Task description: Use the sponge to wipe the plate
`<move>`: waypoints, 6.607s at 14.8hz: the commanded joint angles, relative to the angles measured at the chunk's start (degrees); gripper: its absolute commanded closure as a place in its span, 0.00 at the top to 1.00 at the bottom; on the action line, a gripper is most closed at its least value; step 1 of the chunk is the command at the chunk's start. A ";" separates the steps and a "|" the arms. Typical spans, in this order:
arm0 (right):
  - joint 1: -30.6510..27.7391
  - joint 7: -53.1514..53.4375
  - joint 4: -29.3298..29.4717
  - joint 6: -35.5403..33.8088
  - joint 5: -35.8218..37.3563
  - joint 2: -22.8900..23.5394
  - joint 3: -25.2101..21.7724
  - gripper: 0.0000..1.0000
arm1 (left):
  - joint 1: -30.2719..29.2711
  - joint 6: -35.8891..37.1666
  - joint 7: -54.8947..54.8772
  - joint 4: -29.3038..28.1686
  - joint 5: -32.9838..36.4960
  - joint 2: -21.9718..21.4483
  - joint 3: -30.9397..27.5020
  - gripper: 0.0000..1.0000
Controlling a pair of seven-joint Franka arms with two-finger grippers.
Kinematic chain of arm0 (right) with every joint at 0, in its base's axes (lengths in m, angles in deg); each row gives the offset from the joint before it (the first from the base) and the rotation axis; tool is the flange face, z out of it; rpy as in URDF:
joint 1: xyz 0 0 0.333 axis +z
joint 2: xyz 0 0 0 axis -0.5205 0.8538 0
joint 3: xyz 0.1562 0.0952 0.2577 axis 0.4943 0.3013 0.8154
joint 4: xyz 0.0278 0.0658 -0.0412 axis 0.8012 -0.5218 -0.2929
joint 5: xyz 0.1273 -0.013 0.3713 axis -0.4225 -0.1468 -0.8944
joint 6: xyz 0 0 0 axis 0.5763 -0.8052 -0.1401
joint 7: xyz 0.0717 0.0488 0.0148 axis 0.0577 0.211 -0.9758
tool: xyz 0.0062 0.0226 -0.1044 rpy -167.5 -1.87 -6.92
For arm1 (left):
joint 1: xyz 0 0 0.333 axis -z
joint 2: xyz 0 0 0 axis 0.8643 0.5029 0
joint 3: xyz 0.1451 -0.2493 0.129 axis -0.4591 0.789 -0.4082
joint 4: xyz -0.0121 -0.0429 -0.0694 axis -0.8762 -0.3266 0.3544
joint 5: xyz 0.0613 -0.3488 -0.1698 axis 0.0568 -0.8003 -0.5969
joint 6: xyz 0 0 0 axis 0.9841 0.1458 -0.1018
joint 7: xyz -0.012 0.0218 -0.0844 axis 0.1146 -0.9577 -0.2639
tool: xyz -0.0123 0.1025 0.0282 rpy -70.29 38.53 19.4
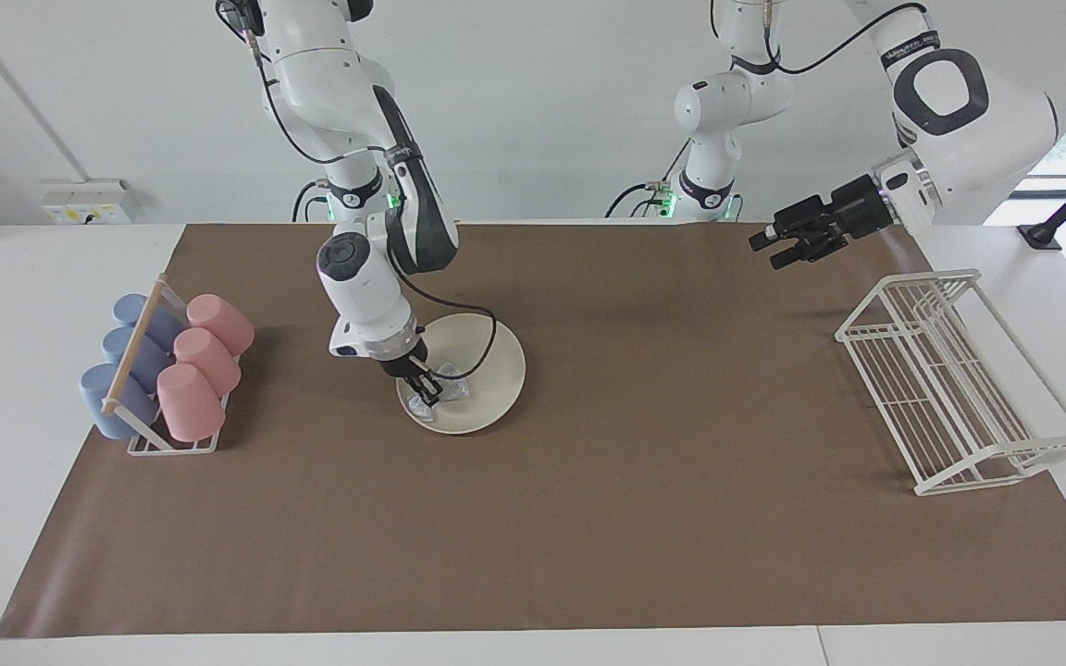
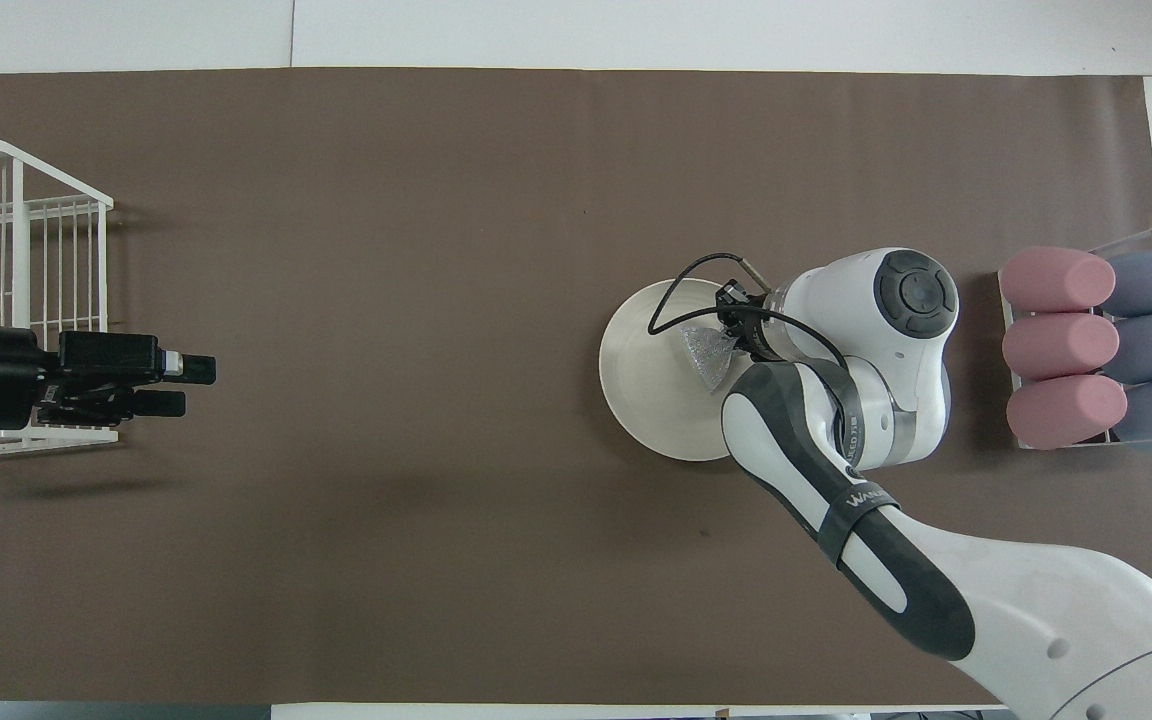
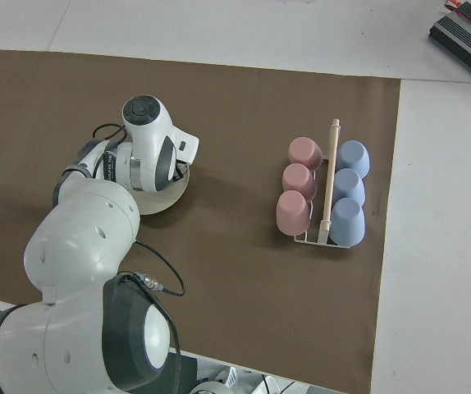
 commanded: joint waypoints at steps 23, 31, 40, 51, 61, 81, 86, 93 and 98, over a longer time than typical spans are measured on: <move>11.46 29.74 16.91 -23.53 1.02 -0.22 -0.05 0.00 | 0.18 -1.10 -0.13 -0.47 -0.05 -0.19 0.96 1.00; 17.77 45.98 32.73 -41.83 10.23 -2.42 1.00 0.00 | 4.03 -3.81 -12.61 -5.12 -18.57 1.65 1.04 1.00; 20.60 51.20 33.10 -41.23 9.90 -2.15 1.18 0.00 | 16.50 -13.90 -19.74 -9.87 -27.82 1.92 1.04 1.00; 20.43 51.55 33.10 -40.61 9.81 -2.07 1.18 0.00 | 23.12 -18.68 -19.12 -12.95 -32.40 1.13 1.04 0.91; 19.99 51.46 33.10 -40.53 9.73 -1.89 1.18 0.00 | 23.99 -18.76 -15.96 -12.95 -35.21 1.13 1.04 0.00; 9.45 15.22 31.26 -43.77 10.52 -6.27 0.57 1.00 | 22.85 -18.94 -11.84 -12.60 -34.69 0.78 0.43 0.00; 0.58 -18.26 28.62 -44.92 10.17 -11.03 0.57 1.00 | 20.04 -19.64 -1.38 -10.05 -19.07 0.69 0.52 0.00; -11.47 -45.11 28.27 -53.71 10.25 -12.88 0.57 1.00 | 19.69 -21.49 13.65 -6.36 14.68 2.71 0.60 0.00; -10.86 -45.92 28.44 -53.09 10.60 -12.79 0.57 1.00 | 20.04 -18.43 23.57 -2.16 33.04 4.20 0.60 0.00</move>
